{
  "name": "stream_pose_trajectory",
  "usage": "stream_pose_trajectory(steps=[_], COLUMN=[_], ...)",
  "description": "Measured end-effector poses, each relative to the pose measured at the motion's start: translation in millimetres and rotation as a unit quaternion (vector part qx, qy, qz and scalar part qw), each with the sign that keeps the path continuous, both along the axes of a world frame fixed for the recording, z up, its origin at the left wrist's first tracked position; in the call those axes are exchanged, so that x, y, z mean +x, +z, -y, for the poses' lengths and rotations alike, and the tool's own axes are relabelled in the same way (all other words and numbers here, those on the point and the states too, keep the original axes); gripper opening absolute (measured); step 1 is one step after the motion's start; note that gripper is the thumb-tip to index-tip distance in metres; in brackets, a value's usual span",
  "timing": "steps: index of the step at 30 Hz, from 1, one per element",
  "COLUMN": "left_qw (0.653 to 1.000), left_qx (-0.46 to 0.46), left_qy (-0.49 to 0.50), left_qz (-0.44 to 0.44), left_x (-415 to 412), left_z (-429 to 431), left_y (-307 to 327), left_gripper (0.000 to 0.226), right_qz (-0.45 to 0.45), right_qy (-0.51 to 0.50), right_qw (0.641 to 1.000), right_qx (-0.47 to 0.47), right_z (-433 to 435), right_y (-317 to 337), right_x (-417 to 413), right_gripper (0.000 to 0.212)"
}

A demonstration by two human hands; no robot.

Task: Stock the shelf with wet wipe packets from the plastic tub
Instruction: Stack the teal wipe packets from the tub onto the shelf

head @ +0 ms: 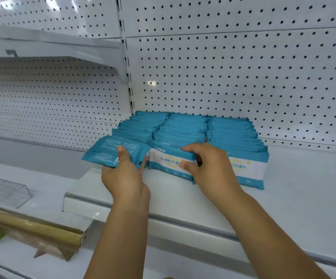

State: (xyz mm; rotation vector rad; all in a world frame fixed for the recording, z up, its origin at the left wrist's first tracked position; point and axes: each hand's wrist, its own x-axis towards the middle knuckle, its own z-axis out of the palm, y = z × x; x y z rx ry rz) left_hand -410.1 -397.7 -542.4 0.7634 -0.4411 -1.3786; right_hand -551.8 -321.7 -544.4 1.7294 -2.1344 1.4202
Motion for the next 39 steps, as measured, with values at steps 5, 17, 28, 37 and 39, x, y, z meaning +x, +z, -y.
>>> stream_pose_trajectory(steps=[5, 17, 28, 37, 39], left_qw=[0.999, 0.987, 0.952, 0.94, 0.945], left_qx=[-0.015, -0.058, -0.122, -0.115, -0.077], left_qy=[-0.036, -0.108, -0.261, -0.292, -0.268], left_qz=[0.032, 0.104, 0.105, 0.136, 0.17], left_x=[11.0, 28.8, 11.3, -13.1, -11.2], left_z=[6.6, 22.3, 2.7, -14.8, -13.4], left_y=[-0.1, -0.5, 16.6, 20.8, 21.7], left_gripper=[0.021, 0.022, 0.032, 0.034, 0.035], right_qz=[-0.089, -0.207, 0.192, 0.371, 0.377], right_qy=[0.013, -0.109, 0.056, 0.091, 0.061], right_qw=[0.994, 0.971, 0.98, 0.916, 0.911], right_qx=[0.067, 0.046, -0.02, -0.122, -0.157], right_z=[15.5, 24.1, 0.3, -8.7, -11.1], right_y=[-2.4, -14.8, 19.4, 26.2, 28.9], right_x=[5.4, 1.0, 22.7, 14.8, 9.8], right_gripper=[0.054, 0.058, 0.03, 0.012, 0.008])
